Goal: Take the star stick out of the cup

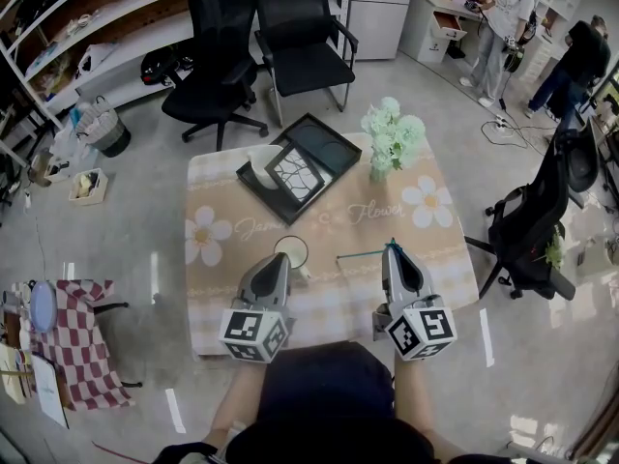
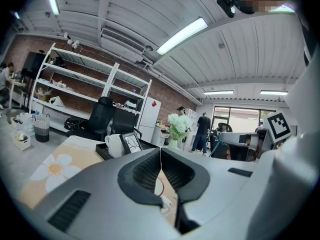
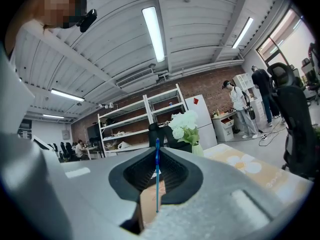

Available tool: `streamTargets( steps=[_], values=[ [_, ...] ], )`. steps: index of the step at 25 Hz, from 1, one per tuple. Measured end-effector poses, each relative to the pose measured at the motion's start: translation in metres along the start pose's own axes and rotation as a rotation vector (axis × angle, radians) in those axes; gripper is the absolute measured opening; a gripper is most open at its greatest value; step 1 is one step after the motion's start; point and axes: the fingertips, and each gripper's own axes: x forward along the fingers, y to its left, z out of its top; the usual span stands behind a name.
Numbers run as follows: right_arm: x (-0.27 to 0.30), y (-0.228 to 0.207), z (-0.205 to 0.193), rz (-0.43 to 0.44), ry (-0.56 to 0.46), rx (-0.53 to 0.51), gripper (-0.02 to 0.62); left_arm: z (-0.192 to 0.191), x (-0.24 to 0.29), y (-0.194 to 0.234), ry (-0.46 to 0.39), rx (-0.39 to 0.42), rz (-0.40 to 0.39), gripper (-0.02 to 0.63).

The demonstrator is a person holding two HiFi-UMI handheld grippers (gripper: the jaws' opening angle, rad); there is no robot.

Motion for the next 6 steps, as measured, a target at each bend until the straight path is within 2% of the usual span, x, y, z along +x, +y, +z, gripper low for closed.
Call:
streamTargets(
  steps=[6],
  values=[
    [0.0029, -0.0007, 0.0003, 0.002, 0.003, -0.002, 0.017, 0.0, 0.0003, 0.0018, 0.0, 0.0, 0.006, 0.011]
  ],
)
